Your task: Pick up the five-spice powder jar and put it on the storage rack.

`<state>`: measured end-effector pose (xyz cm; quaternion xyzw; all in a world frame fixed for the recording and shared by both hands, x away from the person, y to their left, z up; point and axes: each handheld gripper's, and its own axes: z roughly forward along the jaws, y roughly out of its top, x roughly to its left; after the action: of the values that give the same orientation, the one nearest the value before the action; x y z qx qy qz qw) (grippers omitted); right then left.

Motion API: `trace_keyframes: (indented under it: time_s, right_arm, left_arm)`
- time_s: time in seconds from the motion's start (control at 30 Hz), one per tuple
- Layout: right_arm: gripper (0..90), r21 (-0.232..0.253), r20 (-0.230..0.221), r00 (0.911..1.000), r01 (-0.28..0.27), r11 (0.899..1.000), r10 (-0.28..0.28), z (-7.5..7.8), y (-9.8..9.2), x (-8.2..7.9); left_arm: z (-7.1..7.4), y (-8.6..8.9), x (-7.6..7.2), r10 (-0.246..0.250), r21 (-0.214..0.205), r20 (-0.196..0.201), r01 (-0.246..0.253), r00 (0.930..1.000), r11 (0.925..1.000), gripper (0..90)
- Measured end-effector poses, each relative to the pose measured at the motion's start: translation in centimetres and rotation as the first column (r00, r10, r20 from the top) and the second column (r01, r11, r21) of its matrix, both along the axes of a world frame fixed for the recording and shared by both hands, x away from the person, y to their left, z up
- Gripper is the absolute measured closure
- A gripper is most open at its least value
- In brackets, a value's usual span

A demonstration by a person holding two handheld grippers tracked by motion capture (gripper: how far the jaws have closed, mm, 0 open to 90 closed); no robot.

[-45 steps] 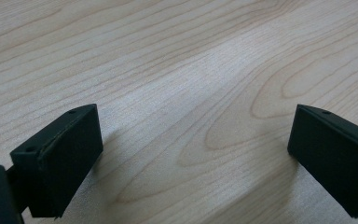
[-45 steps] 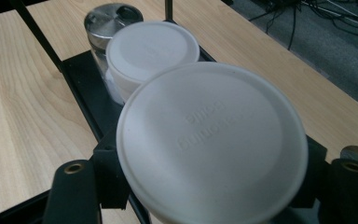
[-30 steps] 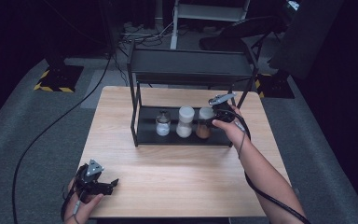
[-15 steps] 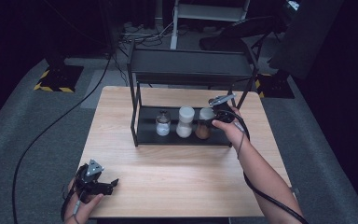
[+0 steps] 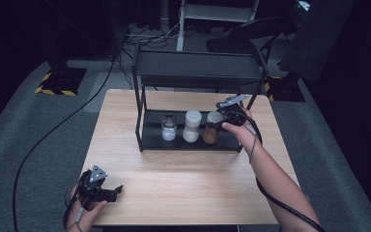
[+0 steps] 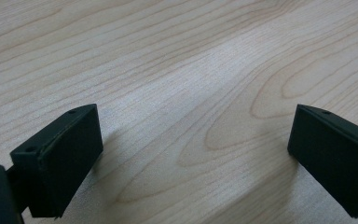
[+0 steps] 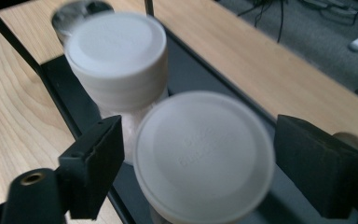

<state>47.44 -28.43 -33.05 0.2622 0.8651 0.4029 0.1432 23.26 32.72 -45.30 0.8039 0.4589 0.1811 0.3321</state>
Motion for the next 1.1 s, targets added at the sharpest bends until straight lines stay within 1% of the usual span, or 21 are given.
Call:
trace_keyframes:
  time_s: [0.07, 0.17, 0.3, 0.37, 0.47, 0.53, 0.9, 1.1]
  right_arm:
    - [14.2, 0.01, 0.014, 0.9999, 0.004, 1.0, -0.004, 0.5, -0.3, -0.4]
    - [13.3, 0.003, 0.043, 0.9991, 0.003, 1.0, -0.003, 1.5, -0.6, -1.0]
    - [11.0, 0.029, 0.053, 0.9986, 0.002, 1.0, -0.003, 2.3, -1.4, -1.8]
    - [10.4, 0.036, 0.062, 0.9981, -0.007, 0.999, 0.005, 2.8, -1.9, -2.5]
    - [10.3, 0.038, 0.069, 0.9975, -0.019, 0.999, 0.016, 3.3, -2.3, -3.3]
    - [10.3, 0.038, 0.083, 0.9964, -0.024, 0.999, 0.021, 3.7, -2.7, -4.1]
    - [9.3, 0.057, 0.075, 0.9966, -0.039, 0.998, 0.035, 5.0, -5.3, -7.7]
    - [9.2, 0.031, 0.072, 0.9966, -0.041, 0.999, 0.039, 5.6, -6.3, -9.7]
  left_arm:
    - [0.0, 0.0, 0.0, 0.0, 0.0, -0.001, 0.0, 1.0, 1.0, 2.5]
    - [0.0, 0.0, 0.0, 0.0, 0.0, -0.001, 0.0, 1.0, 1.0, 2.5]
    - [0.0, 0.0, 0.0, 0.001, -0.001, 0.0, -0.001, 1.0, 1.0, 2.5]
    - [0.0, 0.0, 0.0, 0.001, -0.001, 0.0, -0.001, 1.0, 1.0, 2.5]
    - [0.0, 0.0, 0.0, 0.001, -0.001, 0.0, -0.001, 1.0, 1.0, 2.5]
    - [0.0, 0.0, 0.0, 0.001, -0.001, 0.0, -0.001, 1.0, 1.0, 2.5]
    - [0.0, 0.0, 0.0, 0.002, -0.001, 0.0, -0.002, 1.0, 1.0, 2.5]
    - [0.0, 0.0, 0.0, 0.002, -0.002, 0.0, -0.002, 1.0, 1.0, 2.5]
